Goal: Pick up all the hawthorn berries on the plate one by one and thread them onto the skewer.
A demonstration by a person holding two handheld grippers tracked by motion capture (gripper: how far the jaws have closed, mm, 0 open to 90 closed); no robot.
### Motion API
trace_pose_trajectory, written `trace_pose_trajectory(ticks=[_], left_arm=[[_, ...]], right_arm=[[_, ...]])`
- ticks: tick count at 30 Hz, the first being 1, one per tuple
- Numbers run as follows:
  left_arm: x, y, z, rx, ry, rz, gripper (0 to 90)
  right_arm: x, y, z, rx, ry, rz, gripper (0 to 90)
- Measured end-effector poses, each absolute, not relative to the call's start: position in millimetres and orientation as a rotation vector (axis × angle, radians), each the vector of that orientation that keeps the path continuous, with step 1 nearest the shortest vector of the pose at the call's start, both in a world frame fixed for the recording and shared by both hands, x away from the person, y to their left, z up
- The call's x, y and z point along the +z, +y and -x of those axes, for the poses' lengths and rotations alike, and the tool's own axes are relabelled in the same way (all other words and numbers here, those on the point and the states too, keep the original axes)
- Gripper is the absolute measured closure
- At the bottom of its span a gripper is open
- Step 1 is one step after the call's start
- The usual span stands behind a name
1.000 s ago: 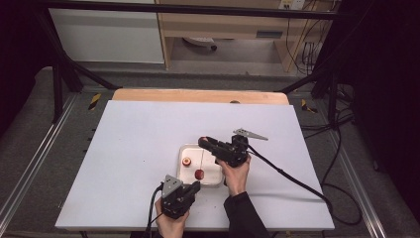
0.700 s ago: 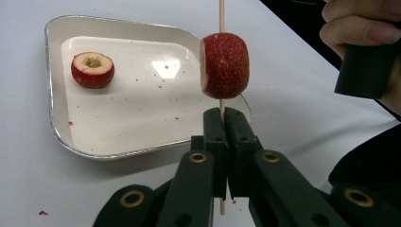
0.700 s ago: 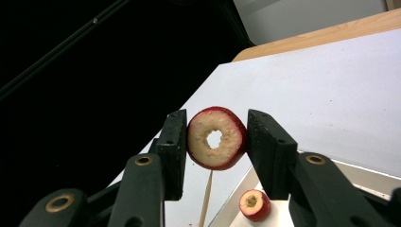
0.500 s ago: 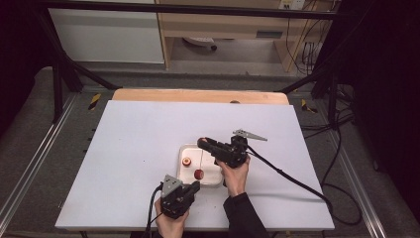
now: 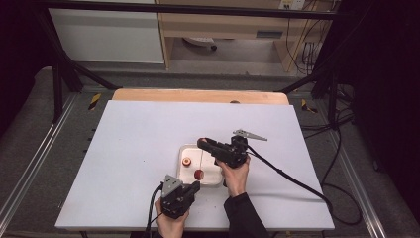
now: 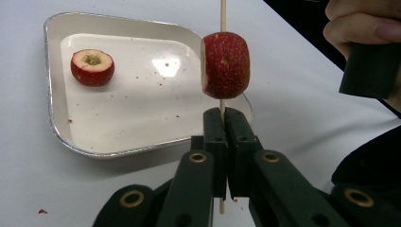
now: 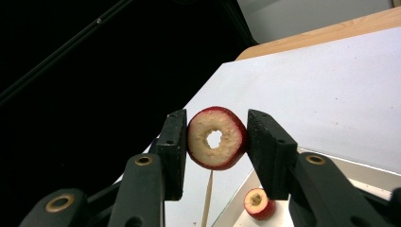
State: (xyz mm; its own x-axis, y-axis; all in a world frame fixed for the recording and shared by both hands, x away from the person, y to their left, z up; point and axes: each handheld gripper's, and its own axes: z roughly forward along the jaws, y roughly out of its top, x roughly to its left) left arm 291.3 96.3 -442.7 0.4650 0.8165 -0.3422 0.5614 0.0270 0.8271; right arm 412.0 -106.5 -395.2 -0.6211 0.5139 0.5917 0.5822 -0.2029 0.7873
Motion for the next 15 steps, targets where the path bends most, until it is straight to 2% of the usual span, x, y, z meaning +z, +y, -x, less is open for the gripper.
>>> trace_pose_trajectory(ticks=[15], left_arm=[[-444.2,96.5,-292.8,0.303,1.215,-1.659,88.4]], right_arm=[[-396.4,-106.0,-412.6,-1.966,-1.948,1.338,60.1]])
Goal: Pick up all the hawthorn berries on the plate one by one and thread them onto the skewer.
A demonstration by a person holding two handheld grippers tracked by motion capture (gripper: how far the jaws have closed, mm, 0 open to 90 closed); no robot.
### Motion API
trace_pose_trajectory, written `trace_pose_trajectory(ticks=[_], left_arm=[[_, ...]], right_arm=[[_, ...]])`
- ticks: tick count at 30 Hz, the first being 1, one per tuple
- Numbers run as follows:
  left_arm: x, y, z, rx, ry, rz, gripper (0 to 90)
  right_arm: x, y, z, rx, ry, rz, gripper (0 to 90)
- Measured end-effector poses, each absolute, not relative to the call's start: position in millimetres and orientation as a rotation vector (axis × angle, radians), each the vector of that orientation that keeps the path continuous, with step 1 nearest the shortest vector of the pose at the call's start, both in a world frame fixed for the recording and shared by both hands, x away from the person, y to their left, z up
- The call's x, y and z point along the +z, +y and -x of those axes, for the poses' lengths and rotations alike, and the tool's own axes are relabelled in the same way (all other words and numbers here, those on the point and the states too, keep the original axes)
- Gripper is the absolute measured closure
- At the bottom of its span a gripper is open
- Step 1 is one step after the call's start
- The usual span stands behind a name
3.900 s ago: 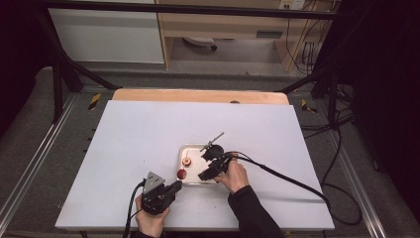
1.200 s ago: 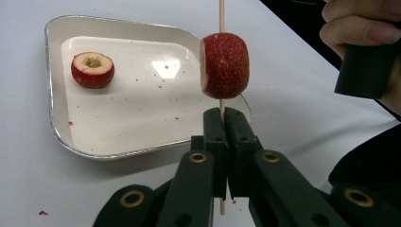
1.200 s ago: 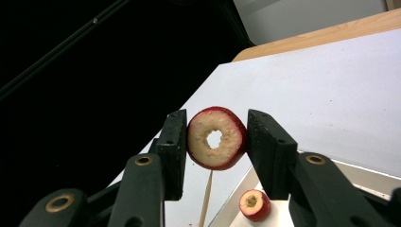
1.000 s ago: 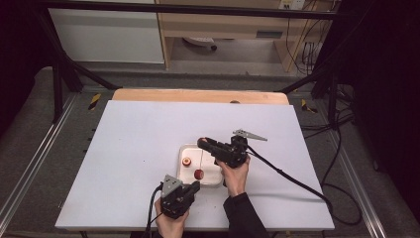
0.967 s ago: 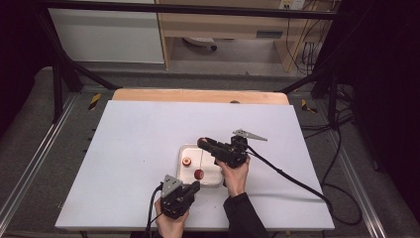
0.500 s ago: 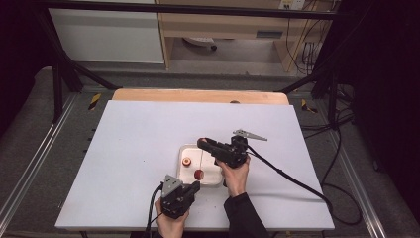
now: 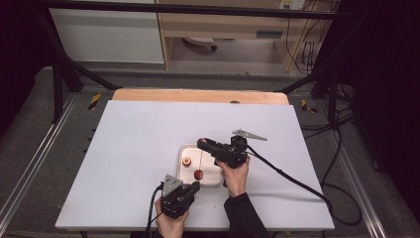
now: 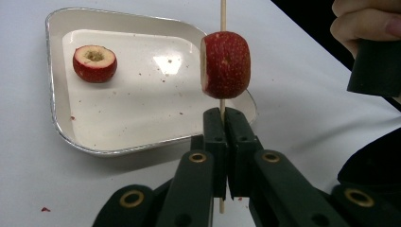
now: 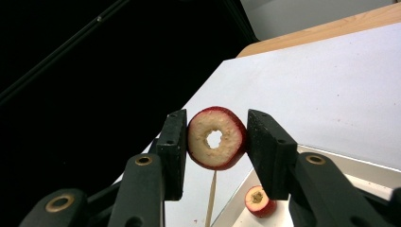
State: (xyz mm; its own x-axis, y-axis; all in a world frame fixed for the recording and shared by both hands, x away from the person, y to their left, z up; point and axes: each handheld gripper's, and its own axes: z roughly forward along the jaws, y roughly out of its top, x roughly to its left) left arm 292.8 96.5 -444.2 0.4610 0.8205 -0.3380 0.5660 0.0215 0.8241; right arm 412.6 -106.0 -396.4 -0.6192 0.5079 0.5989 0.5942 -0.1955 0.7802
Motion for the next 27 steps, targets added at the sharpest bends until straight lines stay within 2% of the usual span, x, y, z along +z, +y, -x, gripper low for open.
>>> trace_pose_trajectory(ticks=[8,18,27], left_arm=[[-443.9,96.5,-293.6,0.276,1.219,-1.639,88.4],[-446.9,93.0,-287.4,0.315,1.22,-1.582,88.6],[-446.8,93.9,-285.3,0.231,1.257,-1.52,88.8]], right_arm=[[-398.1,-104.6,-411.0,-1.966,-1.952,1.332,60.1],[-398.5,-103.9,-410.5,-1.978,-1.942,1.362,60.1],[-401.4,-102.5,-408.7,-1.996,-1.969,1.358,60.1]])
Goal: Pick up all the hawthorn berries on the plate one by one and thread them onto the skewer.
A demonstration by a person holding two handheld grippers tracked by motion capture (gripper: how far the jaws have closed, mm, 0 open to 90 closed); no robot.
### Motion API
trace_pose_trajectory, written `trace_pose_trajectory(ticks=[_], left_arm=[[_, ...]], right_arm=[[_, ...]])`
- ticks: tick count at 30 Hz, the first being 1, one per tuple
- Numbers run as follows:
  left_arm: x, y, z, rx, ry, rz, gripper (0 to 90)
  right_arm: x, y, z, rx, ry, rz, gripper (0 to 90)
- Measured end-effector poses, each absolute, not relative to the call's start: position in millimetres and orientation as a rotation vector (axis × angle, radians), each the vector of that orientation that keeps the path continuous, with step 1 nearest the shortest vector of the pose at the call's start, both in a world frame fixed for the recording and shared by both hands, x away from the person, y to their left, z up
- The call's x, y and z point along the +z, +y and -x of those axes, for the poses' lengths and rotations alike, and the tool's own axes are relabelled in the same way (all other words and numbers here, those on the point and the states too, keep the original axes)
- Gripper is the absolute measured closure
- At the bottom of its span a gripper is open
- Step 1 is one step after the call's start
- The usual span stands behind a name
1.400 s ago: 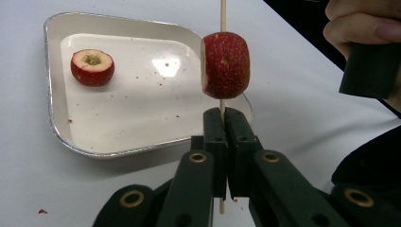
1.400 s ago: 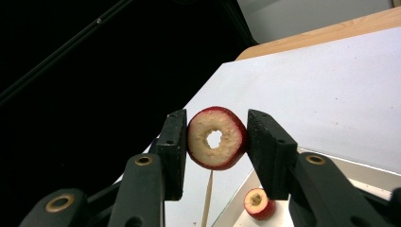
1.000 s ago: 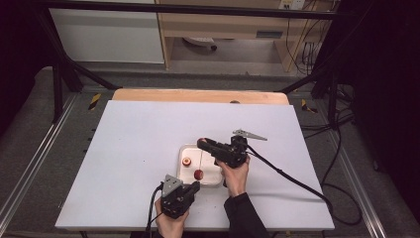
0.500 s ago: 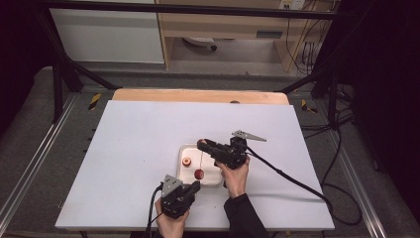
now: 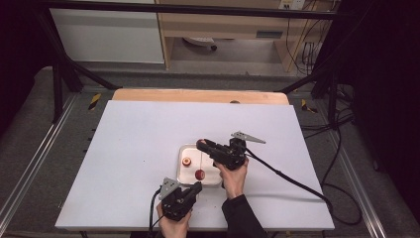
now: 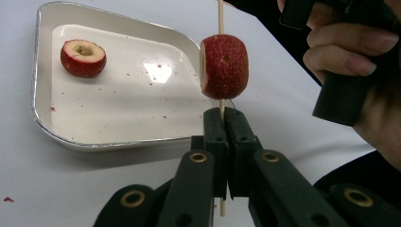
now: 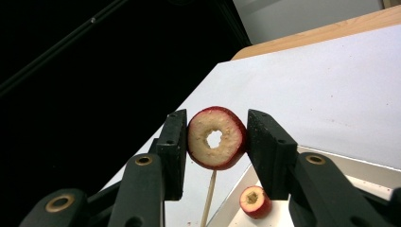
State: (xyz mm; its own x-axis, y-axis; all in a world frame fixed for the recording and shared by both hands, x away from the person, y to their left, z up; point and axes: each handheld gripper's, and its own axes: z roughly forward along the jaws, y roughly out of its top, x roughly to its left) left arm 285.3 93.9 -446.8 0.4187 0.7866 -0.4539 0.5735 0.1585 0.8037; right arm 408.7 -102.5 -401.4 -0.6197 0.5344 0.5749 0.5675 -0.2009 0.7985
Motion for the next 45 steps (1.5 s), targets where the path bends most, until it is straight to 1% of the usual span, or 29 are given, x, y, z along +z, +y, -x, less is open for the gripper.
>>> trace_pose_trajectory(ticks=[8,17,20,28,33,38,39,40,42,45], left_arm=[[-446.4,93.2,-284.3,0.237,1.244,-1.502,88.8],[-446.2,93.3,-287.8,0.235,1.256,-1.49,88.8],[-445.9,92.0,-287.3,0.26,1.256,-1.475,88.9],[-445.2,93.8,-295.2,0.251,1.268,-1.472,88.9],[-442.8,98.0,-302.5,0.263,1.276,-1.461,88.8],[-443.1,99.8,-303.8,0.28,1.264,-1.485,88.8],[-443.0,100.3,-303.8,0.282,1.259,-1.49,88.7],[-442.9,101.6,-303.5,0.287,1.257,-1.498,88.7],[-443.2,104.8,-303.0,0.298,1.256,-1.51,88.7],[-443.5,112.2,-302.6,0.308,1.243,-1.528,88.7]], right_arm=[[-398.0,-104.1,-409.1,-2.008,-1.952,1.349,60.1],[-402.8,-100.4,-406.4,-1.982,-1.945,1.359,60.1],[-403.0,-100.1,-405.6,-1.973,-1.944,1.364,60.1],[-408.4,-96.7,-401.7,-1.925,-1.96,1.35,60.2],[-413.0,-94.1,-398.3,-1.859,-1.985,1.341,60.2],[-415.7,-92.4,-395.9,-1.845,-2.01,1.314,59.7],[-415.0,-93.1,-396.2,-1.847,-2.02,1.306,59.1],[-413.7,-94.1,-396.1,-1.859,-2.04,1.294,56.5],[-408.2,-98.0,-395.9,-1.876,-2.083,1.288,47.1],[-401.7,-103.9,-397.5,-1.847,-2.147,1.285,40.4]])
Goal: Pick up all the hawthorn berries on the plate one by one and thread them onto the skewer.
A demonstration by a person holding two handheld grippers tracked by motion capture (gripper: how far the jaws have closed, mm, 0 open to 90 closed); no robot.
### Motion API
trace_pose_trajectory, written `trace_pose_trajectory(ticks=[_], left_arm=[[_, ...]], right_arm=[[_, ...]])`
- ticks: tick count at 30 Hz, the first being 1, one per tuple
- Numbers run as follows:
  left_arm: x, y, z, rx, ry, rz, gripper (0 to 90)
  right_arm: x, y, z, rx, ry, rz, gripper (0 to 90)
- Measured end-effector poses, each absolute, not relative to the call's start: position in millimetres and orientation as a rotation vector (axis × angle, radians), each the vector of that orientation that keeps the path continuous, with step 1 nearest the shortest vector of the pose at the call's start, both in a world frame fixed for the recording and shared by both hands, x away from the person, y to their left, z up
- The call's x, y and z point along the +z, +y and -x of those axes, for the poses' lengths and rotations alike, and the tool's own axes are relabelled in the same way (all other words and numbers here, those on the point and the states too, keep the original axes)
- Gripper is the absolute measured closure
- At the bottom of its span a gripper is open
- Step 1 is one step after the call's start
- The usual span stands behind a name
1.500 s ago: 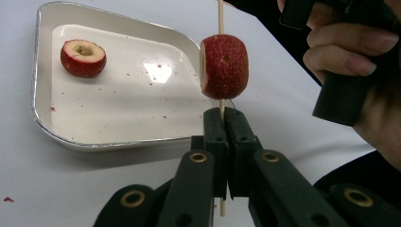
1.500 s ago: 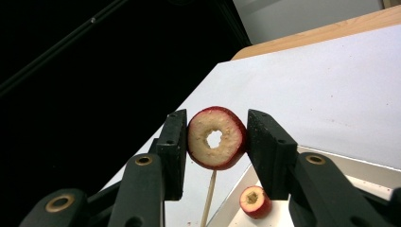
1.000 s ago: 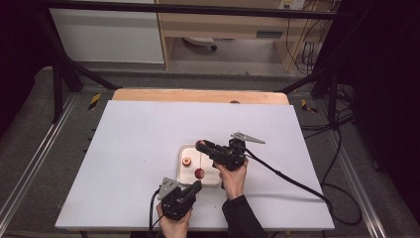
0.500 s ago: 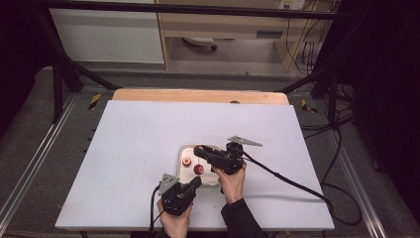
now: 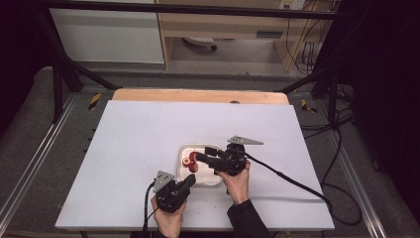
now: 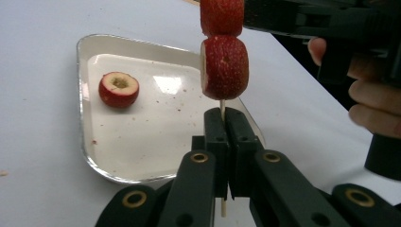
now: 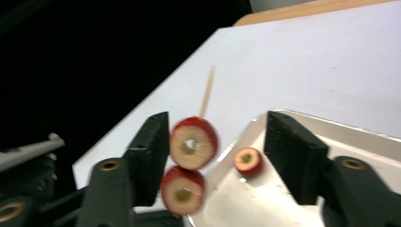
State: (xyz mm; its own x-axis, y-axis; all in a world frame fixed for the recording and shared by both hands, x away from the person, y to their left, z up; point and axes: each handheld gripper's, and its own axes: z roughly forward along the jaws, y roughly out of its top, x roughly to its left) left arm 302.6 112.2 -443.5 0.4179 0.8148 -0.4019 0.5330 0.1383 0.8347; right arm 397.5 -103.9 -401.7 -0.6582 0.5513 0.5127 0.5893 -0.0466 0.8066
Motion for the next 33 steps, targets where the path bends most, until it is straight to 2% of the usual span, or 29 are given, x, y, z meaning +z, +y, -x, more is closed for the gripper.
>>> trace_pose_trajectory(ticks=[9,14,25,33], left_arm=[[-443.8,131.6,-299.8,0.367,1.202,-1.633,88.7],[-444.6,143.9,-300.0,0.381,1.182,-1.689,88.6],[-443.6,165.6,-296.3,0.392,1.162,-1.742,88.4],[-443.5,176.9,-295.8,0.403,1.172,-1.756,88.4]], right_arm=[[-398.6,-115.4,-402.8,-1.637,-2.414,1.24,18.0],[-401.2,-117.6,-404.5,-1.52,-2.56,1.198,10.5],[-402.1,-108.4,-413.2,-1.361,-2.691,1.171,8.4],[-400.1,-77.0,-423.9,-1.217,-2.773,1.104,12.9]])
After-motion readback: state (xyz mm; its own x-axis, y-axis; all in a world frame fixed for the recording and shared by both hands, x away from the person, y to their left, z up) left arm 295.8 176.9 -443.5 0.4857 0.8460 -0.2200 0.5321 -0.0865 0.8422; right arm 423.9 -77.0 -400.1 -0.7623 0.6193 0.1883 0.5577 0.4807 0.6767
